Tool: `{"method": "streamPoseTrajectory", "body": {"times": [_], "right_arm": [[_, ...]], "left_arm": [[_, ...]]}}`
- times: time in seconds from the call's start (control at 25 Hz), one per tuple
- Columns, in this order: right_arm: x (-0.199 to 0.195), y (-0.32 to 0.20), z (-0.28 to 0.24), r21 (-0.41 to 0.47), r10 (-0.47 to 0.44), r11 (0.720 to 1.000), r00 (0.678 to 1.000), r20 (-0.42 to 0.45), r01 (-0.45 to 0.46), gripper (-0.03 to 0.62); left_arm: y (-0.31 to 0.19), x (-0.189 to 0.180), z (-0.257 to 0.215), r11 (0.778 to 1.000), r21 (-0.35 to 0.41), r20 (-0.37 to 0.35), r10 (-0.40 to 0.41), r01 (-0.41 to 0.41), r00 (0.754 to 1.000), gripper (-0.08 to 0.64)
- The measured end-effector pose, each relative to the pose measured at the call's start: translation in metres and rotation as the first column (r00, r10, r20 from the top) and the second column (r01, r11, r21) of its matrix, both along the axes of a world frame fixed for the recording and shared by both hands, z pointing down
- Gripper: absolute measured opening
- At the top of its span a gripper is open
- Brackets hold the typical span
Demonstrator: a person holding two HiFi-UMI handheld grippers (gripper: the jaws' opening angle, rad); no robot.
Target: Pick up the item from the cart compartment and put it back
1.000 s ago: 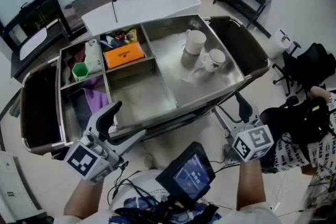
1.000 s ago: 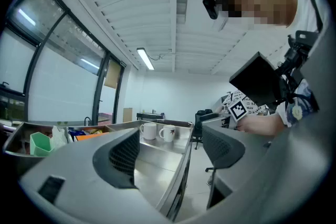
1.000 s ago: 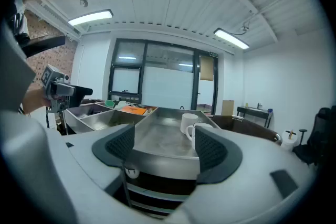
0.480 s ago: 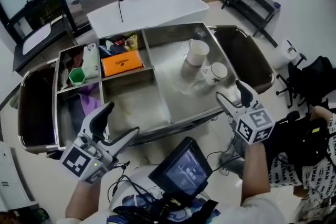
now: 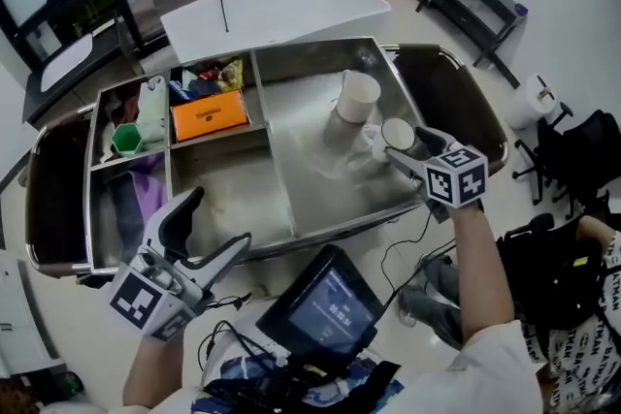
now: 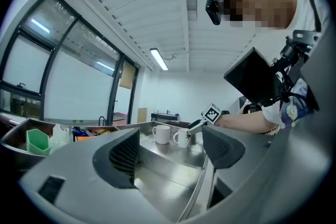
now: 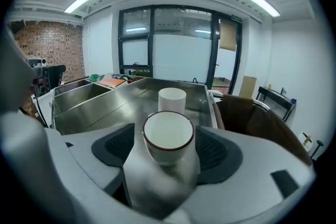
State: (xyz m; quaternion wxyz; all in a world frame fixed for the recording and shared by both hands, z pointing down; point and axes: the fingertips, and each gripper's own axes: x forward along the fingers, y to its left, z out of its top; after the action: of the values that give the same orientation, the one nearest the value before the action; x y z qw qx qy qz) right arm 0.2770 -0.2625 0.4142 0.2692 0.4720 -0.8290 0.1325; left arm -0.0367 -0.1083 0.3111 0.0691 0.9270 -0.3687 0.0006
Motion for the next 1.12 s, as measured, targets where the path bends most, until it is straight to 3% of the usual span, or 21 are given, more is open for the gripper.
{"method": "streamPoseTrajectory", "body": {"times": [0.24, 0.4, 0.6, 0.68, 0.72, 0.8, 0.88, 0.92, 1.0, 1.12], "right_arm": [[-0.008, 0.002, -0.001, -0.123, 0.048, 0.992, 0.991, 0.122, -0.033, 0.408], [-0.017, 0.017, -0.009, -0.18, 0.103, 0.982, 0.957, 0.27, -0.055, 0.408], [-0.052, 0.05, -0.017, -0.267, 0.044, 0.961, 0.911, 0.41, 0.074, 0.407], [-0.062, 0.062, -0.021, -0.263, -0.029, 0.954, 0.917, 0.397, 0.144, 0.405], [-0.062, 0.064, -0.024, -0.232, -0.082, 0.958, 0.934, 0.346, 0.17, 0.405], [-0.052, 0.058, -0.026, -0.141, -0.195, 0.966, 0.968, 0.155, 0.217, 0.405], [-0.037, 0.044, -0.017, -0.099, -0.267, 0.96, 0.963, -0.031, 0.262, 0.405], [-0.034, 0.038, -0.008, -0.119, -0.28, 0.955, 0.958, -0.058, 0.272, 0.405], [-0.036, 0.032, 0.007, -0.195, -0.263, 0.945, 0.964, 0.025, 0.263, 0.379], [-0.039, 0.032, 0.009, -0.282, -0.162, 0.937, 0.971, 0.178, 0.208, 0.351]], "left_arm": [[-0.006, -0.001, 0.002, 0.999, -0.008, -0.005, -0.035, 0.035, 0.999, 0.374], [-0.008, -0.004, 0.005, 0.999, -0.01, -0.012, -0.046, 0.046, 0.999, 0.374], [-0.009, -0.002, 0.007, 0.999, -0.016, -0.013, -0.037, 0.037, 0.999, 0.374], [-0.009, -0.001, 0.006, 0.999, -0.017, -0.015, -0.033, 0.033, 0.999, 0.374], [-0.009, -0.001, 0.006, 0.999, -0.018, -0.016, -0.031, 0.031, 0.999, 0.374], [-0.008, 0.0, 0.008, 0.999, -0.022, -0.013, -0.027, 0.027, 1.0, 0.374], [-0.007, 0.001, 0.009, 0.999, -0.025, -0.01, -0.025, 0.024, 1.0, 0.374], [-0.007, 0.001, 0.008, 0.999, -0.024, -0.011, -0.023, 0.023, 1.0, 0.374], [-0.006, 0.003, 0.006, 1.0, -0.017, -0.011, -0.019, 0.019, 1.0, 0.374], [-0.004, 0.003, 0.003, 1.0, -0.01, -0.011, -0.021, 0.02, 1.0, 0.374]]}}
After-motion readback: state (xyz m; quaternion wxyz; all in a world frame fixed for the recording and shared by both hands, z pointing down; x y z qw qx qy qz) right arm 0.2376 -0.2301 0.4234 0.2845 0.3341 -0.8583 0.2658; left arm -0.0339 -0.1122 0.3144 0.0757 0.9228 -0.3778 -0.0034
